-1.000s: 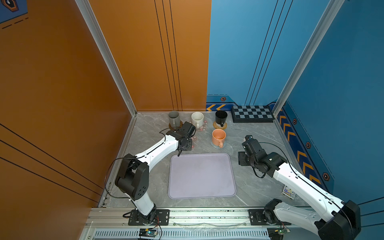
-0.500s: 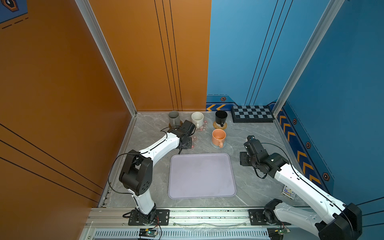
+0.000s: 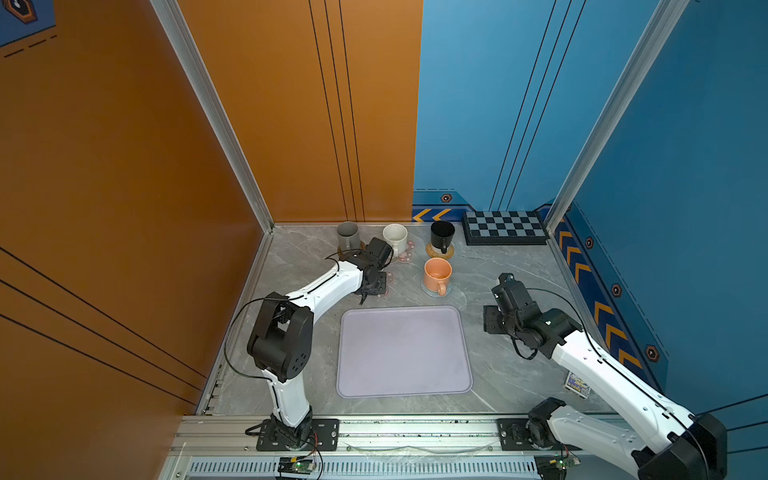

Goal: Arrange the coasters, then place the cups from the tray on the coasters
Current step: 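Lower the purple mug onto the pink flower-shaped coaster with the left gripper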

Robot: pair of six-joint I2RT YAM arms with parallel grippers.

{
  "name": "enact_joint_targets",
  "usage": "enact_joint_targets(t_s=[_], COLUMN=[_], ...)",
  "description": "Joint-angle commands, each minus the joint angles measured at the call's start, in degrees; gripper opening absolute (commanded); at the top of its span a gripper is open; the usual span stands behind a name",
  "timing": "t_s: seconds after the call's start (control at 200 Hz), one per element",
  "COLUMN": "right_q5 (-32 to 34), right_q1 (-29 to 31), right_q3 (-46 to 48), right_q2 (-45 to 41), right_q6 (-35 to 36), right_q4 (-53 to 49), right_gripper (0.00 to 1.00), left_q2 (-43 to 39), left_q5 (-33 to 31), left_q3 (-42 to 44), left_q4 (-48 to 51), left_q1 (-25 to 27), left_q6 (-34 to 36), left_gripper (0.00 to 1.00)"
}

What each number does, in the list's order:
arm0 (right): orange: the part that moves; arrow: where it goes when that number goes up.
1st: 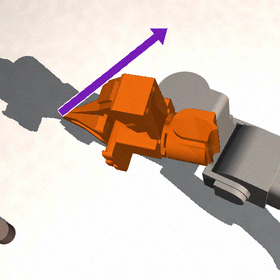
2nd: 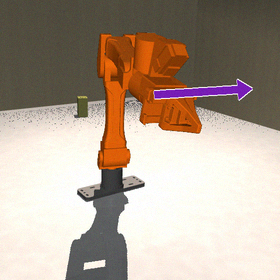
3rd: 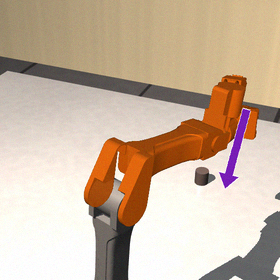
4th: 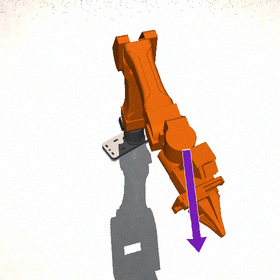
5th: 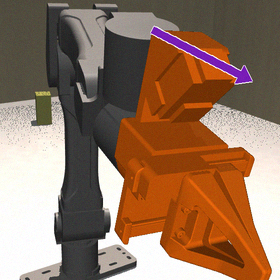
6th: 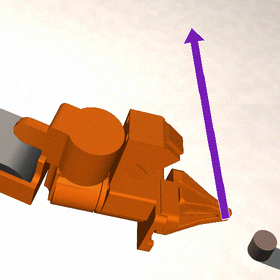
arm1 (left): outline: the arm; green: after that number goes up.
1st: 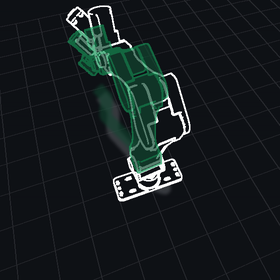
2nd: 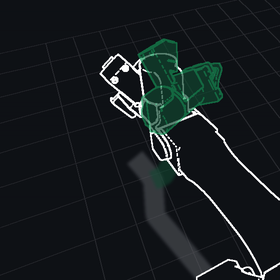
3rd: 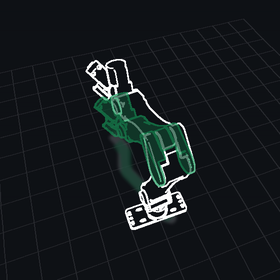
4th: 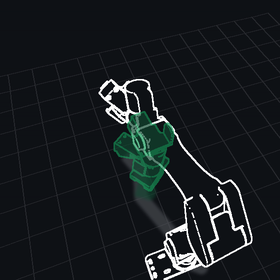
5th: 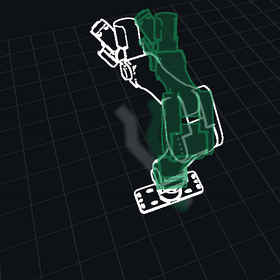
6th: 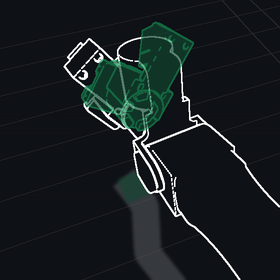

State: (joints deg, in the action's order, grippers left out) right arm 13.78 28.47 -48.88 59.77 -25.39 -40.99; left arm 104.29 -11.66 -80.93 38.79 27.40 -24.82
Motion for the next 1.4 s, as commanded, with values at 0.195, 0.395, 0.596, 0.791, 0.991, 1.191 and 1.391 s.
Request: enact_joint_targets(t_s=[0.195, 0.395, 0.596, 0.791, 0.991, 1.191, 1.391], right_q5=[0.33, 0.2, 0.08, 0.07, -0.04, -0.12, -0.09], right_q1=[-0.61, -0.72, -0.78, -0.78, -0.84, -0.87, -0.97], right_q3=[0.54, 0.2, -0.41, -0.69, -0.86, -0.99, -0.51], right_q2=[-0.57, -0.18, 0.43, 0.61, 0.61, 0.53, 0.16], right_q6=[0.43, 0.34, 0.26, 0.32, 0.52, 0.74, 0.65], right_q4=[-1.54, -1.53, -1.52, -1.55, -1.52, -1.58, -1.63], right_gripper=[0.64, 0.64, 0.64, 0.64, 0.64, 0.64, 0.64], left_q2=[1.0, 1.53, 2.36, 2.93, 3.42, 3.95, 4.96], left_q5=[1.97, 2.89, 3.03, 3.2, 2.57, 2.26, 2.55], left_q3=[-3.08, -3.41, -3.75, -3.98, -3.59, -3.98, -4.59], left_q4=[-2.06, -1.92, -2.01, -1.98, -1.99, -2.05, -2.09], left_q1=[-1.21, -2.01, -2.3, -2.35, -2.83, -2.88, -2.88], left_q6=[2.51, 4.16, 3.55, 3.21, 0.86, 0.24, 0.03], left_gripper=[0.0, 0.0, 0.0, 0.0, 0.0, 0.0, 0.0])
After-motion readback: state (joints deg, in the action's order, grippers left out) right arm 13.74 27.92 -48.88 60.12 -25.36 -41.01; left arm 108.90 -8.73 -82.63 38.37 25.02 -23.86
